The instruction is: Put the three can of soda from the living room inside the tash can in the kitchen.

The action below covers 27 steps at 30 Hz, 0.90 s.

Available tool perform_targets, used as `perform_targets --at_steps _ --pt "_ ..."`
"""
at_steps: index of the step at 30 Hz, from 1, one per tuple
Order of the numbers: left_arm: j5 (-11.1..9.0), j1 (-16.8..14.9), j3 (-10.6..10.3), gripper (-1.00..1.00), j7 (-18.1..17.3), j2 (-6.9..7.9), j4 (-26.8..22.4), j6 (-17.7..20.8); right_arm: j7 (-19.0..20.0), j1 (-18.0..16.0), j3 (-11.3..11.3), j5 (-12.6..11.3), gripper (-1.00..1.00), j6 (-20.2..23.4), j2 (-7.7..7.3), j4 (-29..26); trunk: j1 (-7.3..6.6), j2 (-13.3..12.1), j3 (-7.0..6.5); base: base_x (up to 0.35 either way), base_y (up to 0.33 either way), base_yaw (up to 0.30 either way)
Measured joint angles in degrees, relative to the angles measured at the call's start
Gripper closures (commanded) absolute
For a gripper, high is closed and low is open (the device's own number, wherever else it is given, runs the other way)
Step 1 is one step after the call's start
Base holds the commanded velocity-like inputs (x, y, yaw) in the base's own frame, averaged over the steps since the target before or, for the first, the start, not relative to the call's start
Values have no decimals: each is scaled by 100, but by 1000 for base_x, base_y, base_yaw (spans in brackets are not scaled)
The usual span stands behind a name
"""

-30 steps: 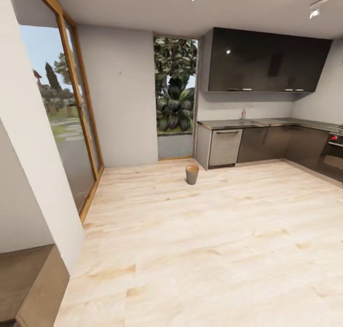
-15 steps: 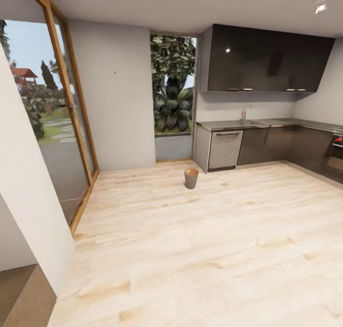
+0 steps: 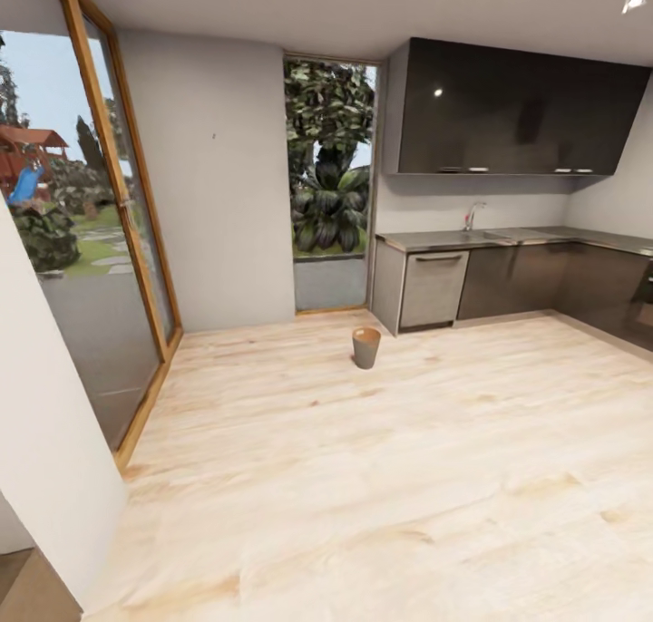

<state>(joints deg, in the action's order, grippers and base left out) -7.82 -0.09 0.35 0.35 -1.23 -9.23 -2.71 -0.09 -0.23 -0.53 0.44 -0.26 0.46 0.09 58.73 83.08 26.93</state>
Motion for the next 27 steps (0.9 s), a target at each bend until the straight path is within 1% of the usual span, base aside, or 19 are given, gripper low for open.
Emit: perform_targets --at_steps 27 --pt "0 0 0 -100 0 0 0 -1 0 2 -9 9 -100 4 -1 0 0 0 0 338 0 0"
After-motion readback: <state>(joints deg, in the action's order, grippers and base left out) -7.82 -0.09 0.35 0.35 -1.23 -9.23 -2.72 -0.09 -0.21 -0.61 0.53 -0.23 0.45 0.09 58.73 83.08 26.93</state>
